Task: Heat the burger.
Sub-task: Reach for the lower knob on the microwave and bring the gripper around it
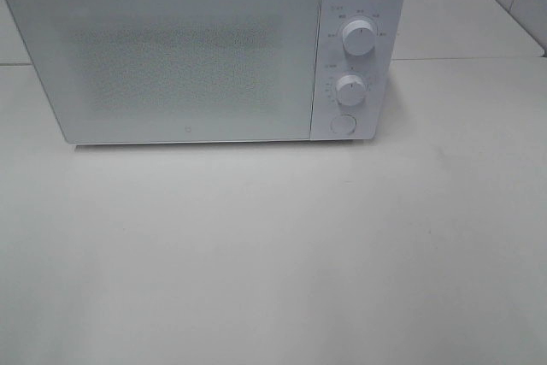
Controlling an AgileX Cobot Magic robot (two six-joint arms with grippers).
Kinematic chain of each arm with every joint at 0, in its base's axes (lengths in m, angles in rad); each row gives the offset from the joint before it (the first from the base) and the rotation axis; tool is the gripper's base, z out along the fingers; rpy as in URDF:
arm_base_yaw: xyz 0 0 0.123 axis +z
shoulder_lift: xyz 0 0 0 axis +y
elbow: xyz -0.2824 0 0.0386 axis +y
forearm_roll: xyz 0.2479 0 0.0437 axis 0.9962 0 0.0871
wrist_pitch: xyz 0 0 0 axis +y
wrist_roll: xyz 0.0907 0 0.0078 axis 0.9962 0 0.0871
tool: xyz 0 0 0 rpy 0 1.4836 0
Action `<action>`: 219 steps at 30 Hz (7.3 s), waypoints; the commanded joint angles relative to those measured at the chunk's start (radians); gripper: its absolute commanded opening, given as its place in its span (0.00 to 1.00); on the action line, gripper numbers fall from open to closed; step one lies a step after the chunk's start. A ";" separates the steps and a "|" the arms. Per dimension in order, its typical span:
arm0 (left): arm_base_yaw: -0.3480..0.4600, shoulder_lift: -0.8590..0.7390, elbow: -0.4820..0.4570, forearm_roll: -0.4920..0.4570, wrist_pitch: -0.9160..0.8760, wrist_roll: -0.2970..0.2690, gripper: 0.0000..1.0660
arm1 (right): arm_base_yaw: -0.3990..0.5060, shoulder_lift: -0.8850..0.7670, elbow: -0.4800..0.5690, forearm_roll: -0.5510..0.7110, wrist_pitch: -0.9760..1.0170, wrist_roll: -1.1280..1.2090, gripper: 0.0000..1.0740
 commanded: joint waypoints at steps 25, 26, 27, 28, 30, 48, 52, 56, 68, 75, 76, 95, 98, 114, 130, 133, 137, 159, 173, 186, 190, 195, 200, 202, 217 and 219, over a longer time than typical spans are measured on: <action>-0.004 -0.018 0.002 -0.002 0.003 -0.003 0.94 | -0.004 0.080 -0.027 -0.005 -0.131 -0.001 0.71; -0.004 -0.018 0.002 -0.002 0.003 -0.003 0.94 | -0.004 0.094 -0.026 -0.005 -0.161 -0.001 0.71; -0.004 -0.018 0.002 -0.002 0.003 -0.003 0.94 | -0.004 0.094 -0.026 -0.005 -0.161 -0.001 0.71; -0.004 -0.018 0.002 -0.002 0.003 -0.003 0.94 | -0.004 0.127 -0.021 -0.005 -0.220 -0.001 0.71; -0.004 -0.018 0.002 -0.002 0.003 -0.003 0.94 | -0.004 0.144 -0.017 -0.005 -0.256 -0.001 0.71; -0.004 -0.018 0.002 0.000 0.003 -0.003 0.94 | -0.004 0.419 0.109 0.000 -0.752 0.000 0.71; -0.004 -0.018 0.002 0.000 0.003 -0.003 0.94 | -0.004 0.476 0.128 -0.003 -0.874 -0.001 0.71; -0.004 -0.018 0.002 -0.001 0.003 -0.002 0.94 | -0.004 0.557 0.136 -0.004 -0.993 0.000 0.71; -0.004 -0.018 0.002 -0.001 0.003 -0.002 0.94 | -0.004 0.830 0.137 0.031 -1.281 -0.027 0.71; -0.004 -0.018 0.002 -0.001 0.003 -0.002 0.94 | -0.004 0.972 0.137 0.151 -1.453 -0.168 0.71; -0.004 -0.018 0.002 -0.001 0.003 -0.002 0.94 | -0.004 0.987 0.137 0.173 -1.480 -0.191 0.71; -0.004 -0.018 0.002 -0.001 0.003 -0.002 0.94 | 0.165 1.299 0.266 0.490 -1.940 -0.360 0.71; -0.004 -0.018 0.002 -0.001 0.003 -0.002 0.94 | 0.234 1.344 0.277 0.547 -1.990 -0.401 0.71; -0.004 -0.018 0.002 -0.001 0.003 -0.002 0.94 | 0.622 1.495 0.275 0.876 -2.199 -0.449 0.71; -0.004 -0.018 0.002 -0.001 0.003 -0.002 0.94 | 0.764 1.650 0.131 1.023 -2.244 -0.507 0.71; -0.004 -0.018 0.002 -0.001 0.003 -0.002 0.94 | 0.764 1.681 0.095 1.023 -2.245 -0.536 0.71; -0.004 -0.018 0.002 -0.001 0.003 -0.002 0.94 | 0.764 1.734 0.033 1.025 -2.242 -0.555 0.71; -0.004 -0.018 0.002 -0.001 0.003 -0.002 0.94 | 0.756 1.933 -0.192 1.014 -2.236 -0.555 0.71; -0.004 -0.018 0.002 0.000 0.003 -0.003 0.94 | 0.667 2.037 -0.312 0.934 -2.159 -0.547 0.71; -0.004 -0.018 0.002 0.000 0.003 -0.003 0.94 | 0.633 2.096 -0.375 0.929 -2.105 -0.512 0.71; -0.004 -0.018 0.002 0.000 0.003 -0.003 0.94 | 0.633 2.102 -0.376 0.915 -2.098 -0.503 0.71; -0.004 -0.018 0.002 0.000 0.003 -0.003 0.94 | 0.633 2.102 -0.376 0.914 -2.099 -0.503 0.71; -0.004 -0.018 0.002 0.000 0.003 -0.003 0.94 | 0.633 2.102 -0.376 0.915 -2.101 -0.503 0.69; -0.004 -0.018 0.002 0.000 0.003 -0.003 0.94 | 0.633 2.102 -0.376 0.915 -2.101 -0.503 0.65; -0.004 -0.018 0.002 0.000 0.003 -0.003 0.94 | 0.633 2.118 -0.376 0.908 -2.140 -0.469 0.00; -0.004 -0.018 0.002 0.000 0.003 -0.003 0.94 | 0.633 2.117 -0.376 0.897 -2.145 -0.469 0.00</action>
